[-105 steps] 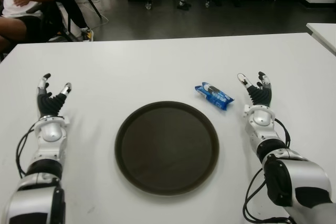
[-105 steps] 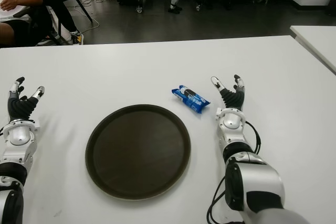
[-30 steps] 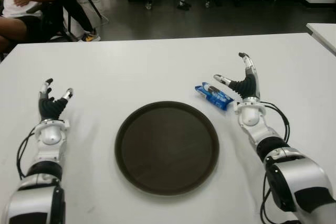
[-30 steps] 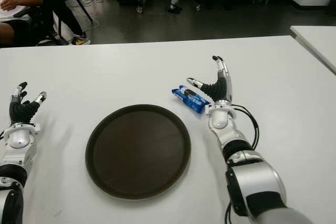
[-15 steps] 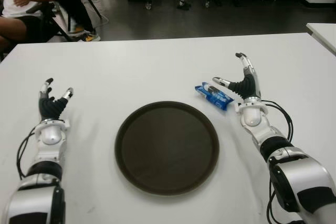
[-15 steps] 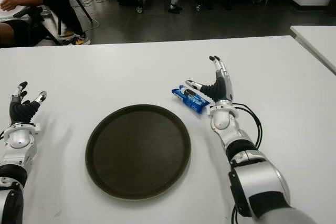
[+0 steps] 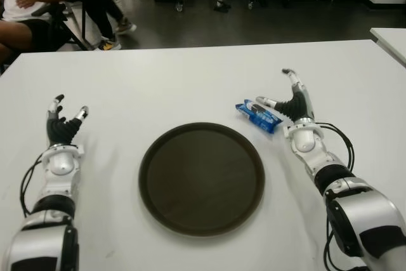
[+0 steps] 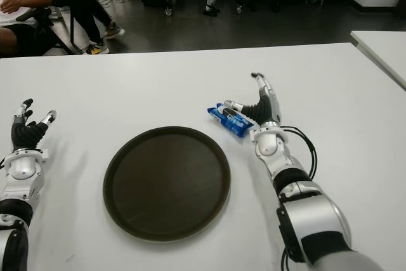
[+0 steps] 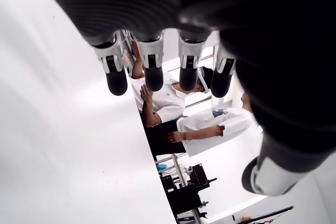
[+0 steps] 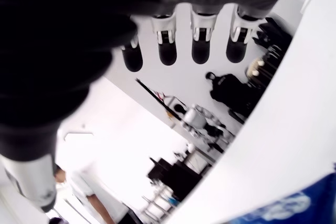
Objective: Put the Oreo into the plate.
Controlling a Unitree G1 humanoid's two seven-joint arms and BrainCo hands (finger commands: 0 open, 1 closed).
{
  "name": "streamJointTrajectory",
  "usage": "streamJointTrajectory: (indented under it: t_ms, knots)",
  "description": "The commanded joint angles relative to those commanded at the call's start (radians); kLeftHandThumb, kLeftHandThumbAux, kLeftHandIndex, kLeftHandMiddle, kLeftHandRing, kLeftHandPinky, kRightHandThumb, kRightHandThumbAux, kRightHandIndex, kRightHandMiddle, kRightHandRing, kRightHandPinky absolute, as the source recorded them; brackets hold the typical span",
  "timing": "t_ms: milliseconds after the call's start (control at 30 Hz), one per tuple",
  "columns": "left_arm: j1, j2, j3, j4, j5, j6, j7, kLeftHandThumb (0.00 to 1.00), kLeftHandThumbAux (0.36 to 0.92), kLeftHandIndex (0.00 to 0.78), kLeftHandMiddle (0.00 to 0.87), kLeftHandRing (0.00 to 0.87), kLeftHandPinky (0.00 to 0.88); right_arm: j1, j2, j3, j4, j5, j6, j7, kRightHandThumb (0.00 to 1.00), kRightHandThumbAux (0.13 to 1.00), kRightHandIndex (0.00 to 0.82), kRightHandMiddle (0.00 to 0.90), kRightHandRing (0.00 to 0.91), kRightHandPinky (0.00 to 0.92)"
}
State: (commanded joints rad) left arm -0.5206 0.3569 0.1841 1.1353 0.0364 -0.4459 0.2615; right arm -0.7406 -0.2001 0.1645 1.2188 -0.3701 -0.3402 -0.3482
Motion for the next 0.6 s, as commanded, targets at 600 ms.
streamJointTrajectory:
  t_ms: [600]
  knots:
    - [0.003,-0.008,-0.006,-0.011,0.008,-0.01,0.012,0.0,0.668,0.0,0.0,0.0,0.0,-0.014,-0.033,0.146,-0.187,-0.121,0.396,0.235,0.0,0.581,0.0,0.0,0.0,0.0]
